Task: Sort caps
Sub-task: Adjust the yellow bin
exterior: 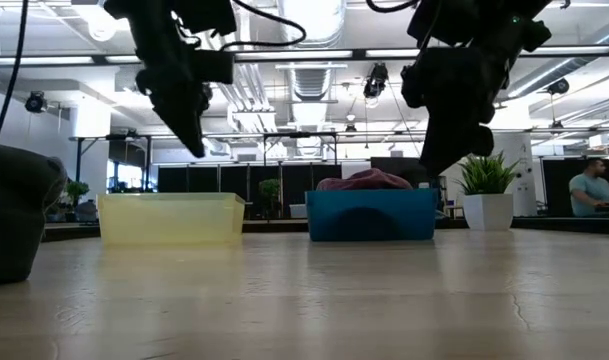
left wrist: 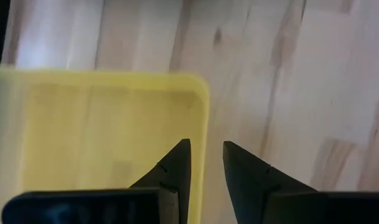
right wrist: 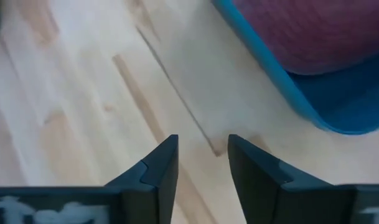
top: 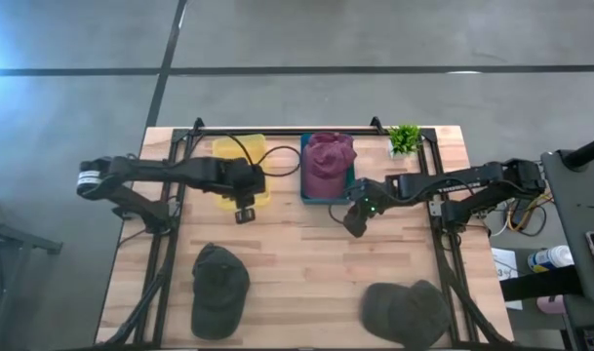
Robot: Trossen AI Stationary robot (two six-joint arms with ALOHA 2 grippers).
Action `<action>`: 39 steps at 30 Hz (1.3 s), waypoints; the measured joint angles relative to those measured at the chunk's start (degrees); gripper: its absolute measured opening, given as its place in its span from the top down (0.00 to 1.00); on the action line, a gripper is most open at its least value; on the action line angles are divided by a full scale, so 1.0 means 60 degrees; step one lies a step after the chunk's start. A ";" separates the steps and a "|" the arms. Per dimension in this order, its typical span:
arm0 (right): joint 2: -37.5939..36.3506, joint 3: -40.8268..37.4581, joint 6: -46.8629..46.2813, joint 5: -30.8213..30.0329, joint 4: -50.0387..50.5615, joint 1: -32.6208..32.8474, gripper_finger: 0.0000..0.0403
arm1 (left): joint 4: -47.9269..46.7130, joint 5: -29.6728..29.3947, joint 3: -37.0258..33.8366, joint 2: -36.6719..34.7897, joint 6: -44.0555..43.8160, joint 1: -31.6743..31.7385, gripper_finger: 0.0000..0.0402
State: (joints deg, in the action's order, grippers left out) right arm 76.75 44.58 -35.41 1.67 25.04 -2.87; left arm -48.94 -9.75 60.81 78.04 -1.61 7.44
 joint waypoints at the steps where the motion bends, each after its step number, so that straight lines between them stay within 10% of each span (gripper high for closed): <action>1: -0.0014 0.0001 -0.0043 0.0093 -0.0068 0.0014 0.64 | 0.0137 0.0129 -0.0017 0.0085 -0.0008 0.0000 0.78; 22: -0.0069 0.0004 -0.0602 0.0070 0.0303 0.0423 0.41 | 0.1569 -0.1211 0.0088 0.2607 0.1990 -0.0051 0.78; 39: -0.0069 0.0000 -0.0331 -0.0117 0.0618 0.0458 0.41 | 0.0763 -0.0945 0.0752 0.1500 0.1187 0.0288 0.78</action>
State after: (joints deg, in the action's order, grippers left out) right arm 76.34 44.58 -37.40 0.96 28.75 -0.12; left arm -44.35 -15.42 65.32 87.05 5.52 9.17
